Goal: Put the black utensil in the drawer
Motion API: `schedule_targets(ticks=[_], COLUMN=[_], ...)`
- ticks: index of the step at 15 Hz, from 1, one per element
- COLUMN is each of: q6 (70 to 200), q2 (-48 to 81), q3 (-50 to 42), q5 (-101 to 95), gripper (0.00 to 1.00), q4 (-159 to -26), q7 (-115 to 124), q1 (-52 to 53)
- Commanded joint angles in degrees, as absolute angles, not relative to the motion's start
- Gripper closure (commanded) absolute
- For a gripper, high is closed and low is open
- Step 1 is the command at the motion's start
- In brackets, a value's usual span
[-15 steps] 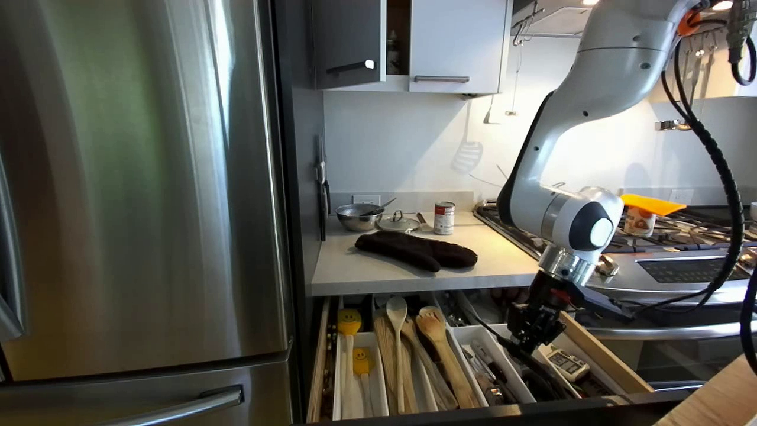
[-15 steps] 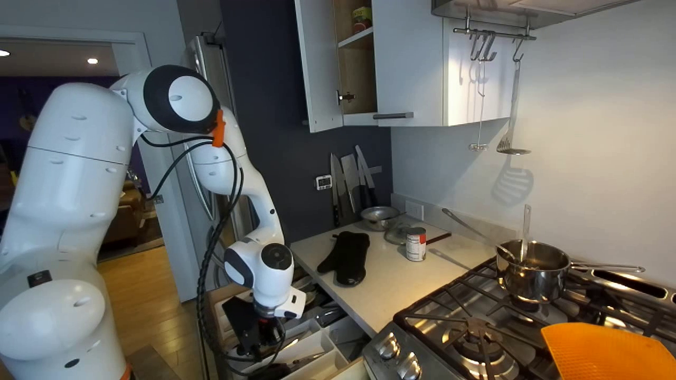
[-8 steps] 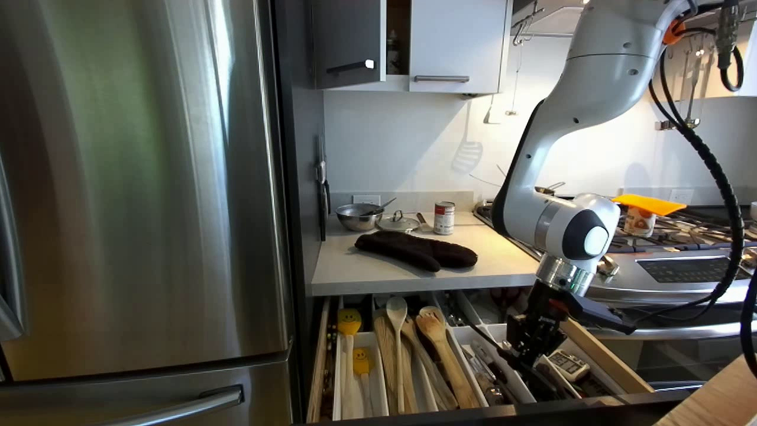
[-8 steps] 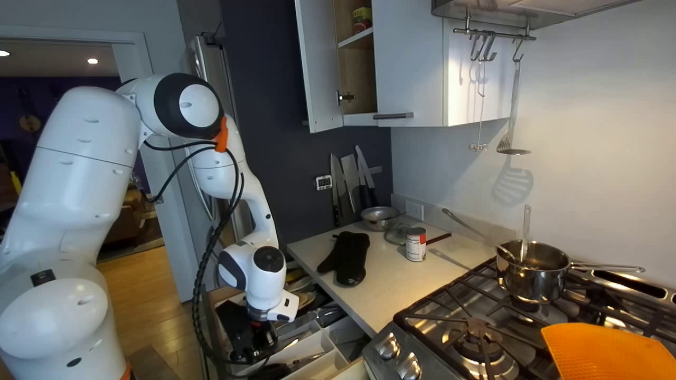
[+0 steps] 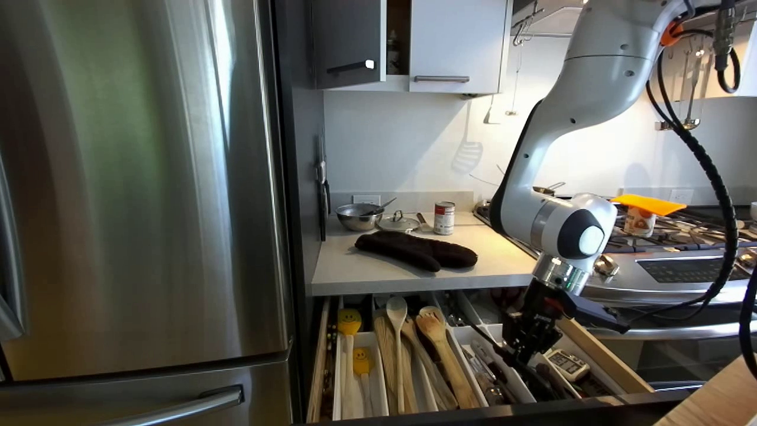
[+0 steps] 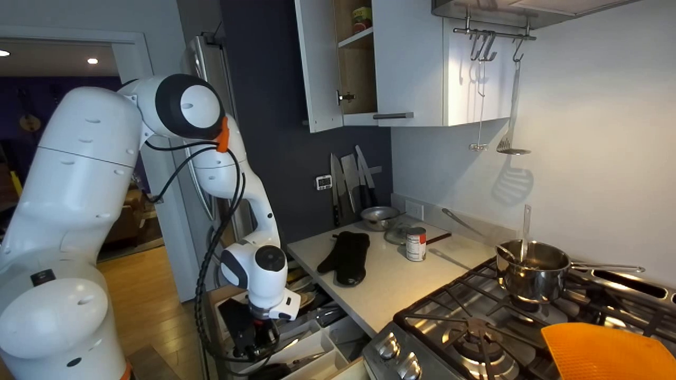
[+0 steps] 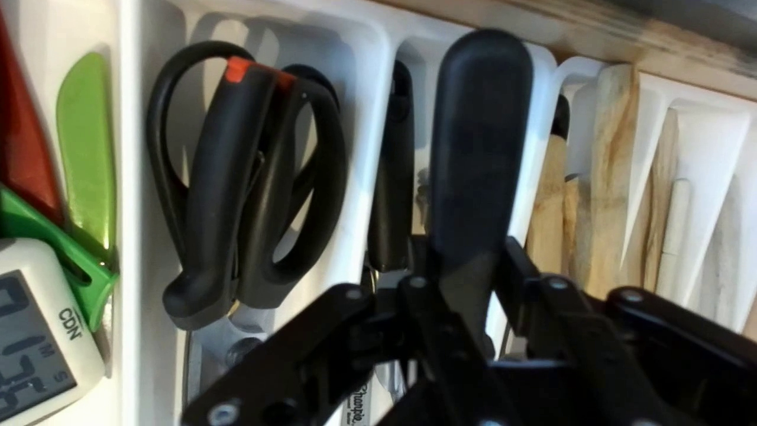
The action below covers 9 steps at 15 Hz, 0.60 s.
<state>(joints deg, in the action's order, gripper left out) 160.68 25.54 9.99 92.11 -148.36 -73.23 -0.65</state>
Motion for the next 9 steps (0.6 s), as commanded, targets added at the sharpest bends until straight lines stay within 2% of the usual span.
schedule_targets(ticks=[1, 9], q6=[161.3, 161.7], q2=[27.6, 29.9], q3=[10.3, 10.6], q5=[95.5, 96.3], gripper=[0.92, 0.92], q4=[-146.9, -146.9], q7=[-74.7, -76.3], q1=[-0.4, 0.0])
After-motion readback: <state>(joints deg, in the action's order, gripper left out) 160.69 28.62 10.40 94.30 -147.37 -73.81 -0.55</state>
